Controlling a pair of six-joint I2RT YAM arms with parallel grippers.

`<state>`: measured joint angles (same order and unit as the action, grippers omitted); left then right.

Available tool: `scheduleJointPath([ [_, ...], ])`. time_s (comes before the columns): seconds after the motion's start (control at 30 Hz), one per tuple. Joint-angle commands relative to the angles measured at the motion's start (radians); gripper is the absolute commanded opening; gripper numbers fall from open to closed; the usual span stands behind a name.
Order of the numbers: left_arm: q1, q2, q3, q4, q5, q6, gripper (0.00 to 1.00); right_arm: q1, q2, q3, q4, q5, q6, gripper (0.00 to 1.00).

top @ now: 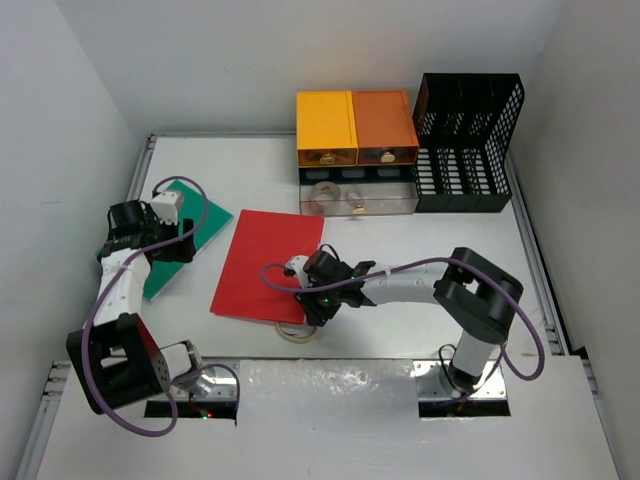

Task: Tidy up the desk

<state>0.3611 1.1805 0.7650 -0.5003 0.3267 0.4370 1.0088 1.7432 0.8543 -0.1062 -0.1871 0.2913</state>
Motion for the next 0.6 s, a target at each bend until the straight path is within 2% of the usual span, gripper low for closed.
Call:
scheduleJointPath([
  [0.0,0.007,0.002,0.022,0.025,0.017,0.008,0.70,0.039,0.058,0.046,-0.019,0.142,0.022,0.35],
  [0.13,0.007,0.005,0.025,0.023,0.021,0.008,0.70,0.042,0.081,0.077,-0.145,0.343,0.048,0.15],
  [0.17,0.007,0.005,0.026,0.023,0.021,0.008,0.70,0.042,0.076,0.075,-0.161,0.375,0.049,0.03],
  [0.2,0.007,0.007,0.026,0.025,0.021,0.008,0.70,0.042,0.053,0.071,-0.173,0.412,0.049,0.00],
  [0.33,0.007,0.016,0.028,0.028,0.023,0.008,0.70,0.040,-0.028,0.051,-0.266,0.540,0.002,0.00],
  [0.57,0.006,0.022,0.039,0.014,0.041,0.012,0.70,0.028,-0.184,0.063,-0.446,0.670,-0.072,0.00],
])
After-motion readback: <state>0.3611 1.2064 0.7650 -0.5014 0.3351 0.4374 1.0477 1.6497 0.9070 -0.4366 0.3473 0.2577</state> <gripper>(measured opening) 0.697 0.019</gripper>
